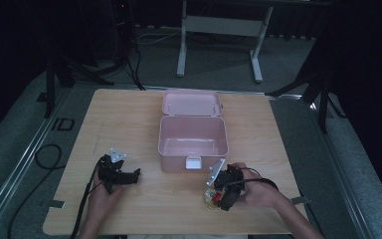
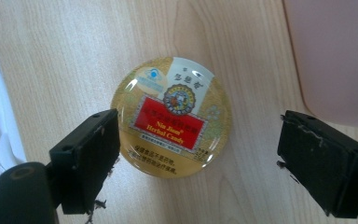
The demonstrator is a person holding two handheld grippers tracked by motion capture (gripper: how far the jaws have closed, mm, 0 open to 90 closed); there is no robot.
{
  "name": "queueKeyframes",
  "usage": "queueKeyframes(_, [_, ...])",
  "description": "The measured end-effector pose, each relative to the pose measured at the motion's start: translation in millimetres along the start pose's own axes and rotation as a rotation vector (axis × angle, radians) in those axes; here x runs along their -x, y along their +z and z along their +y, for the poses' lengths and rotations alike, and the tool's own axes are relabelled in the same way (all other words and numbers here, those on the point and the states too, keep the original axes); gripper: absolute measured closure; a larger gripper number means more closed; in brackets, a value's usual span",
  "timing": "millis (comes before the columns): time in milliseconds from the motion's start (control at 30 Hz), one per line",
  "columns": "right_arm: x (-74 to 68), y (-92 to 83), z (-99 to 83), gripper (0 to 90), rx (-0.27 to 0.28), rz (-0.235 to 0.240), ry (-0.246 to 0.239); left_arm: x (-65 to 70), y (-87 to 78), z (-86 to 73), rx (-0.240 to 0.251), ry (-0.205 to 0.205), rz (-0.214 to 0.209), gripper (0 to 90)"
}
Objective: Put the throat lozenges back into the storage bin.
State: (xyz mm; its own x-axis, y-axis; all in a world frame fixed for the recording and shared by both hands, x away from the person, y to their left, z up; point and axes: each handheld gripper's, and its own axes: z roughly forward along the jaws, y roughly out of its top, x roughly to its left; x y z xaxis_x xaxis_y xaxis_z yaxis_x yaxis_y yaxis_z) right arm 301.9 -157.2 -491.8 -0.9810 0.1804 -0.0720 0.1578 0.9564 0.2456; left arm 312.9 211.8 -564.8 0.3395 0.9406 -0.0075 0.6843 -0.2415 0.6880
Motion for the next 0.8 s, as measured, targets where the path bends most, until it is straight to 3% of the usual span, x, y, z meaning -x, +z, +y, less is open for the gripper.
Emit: queueKeyframes(800, [-8.9, 16.2, 12.9, 12.9, -0.095, 0.028, -0.068, 0.1, 0.0, -0.1, 0.001, -0.002, 0.000, 2.5])
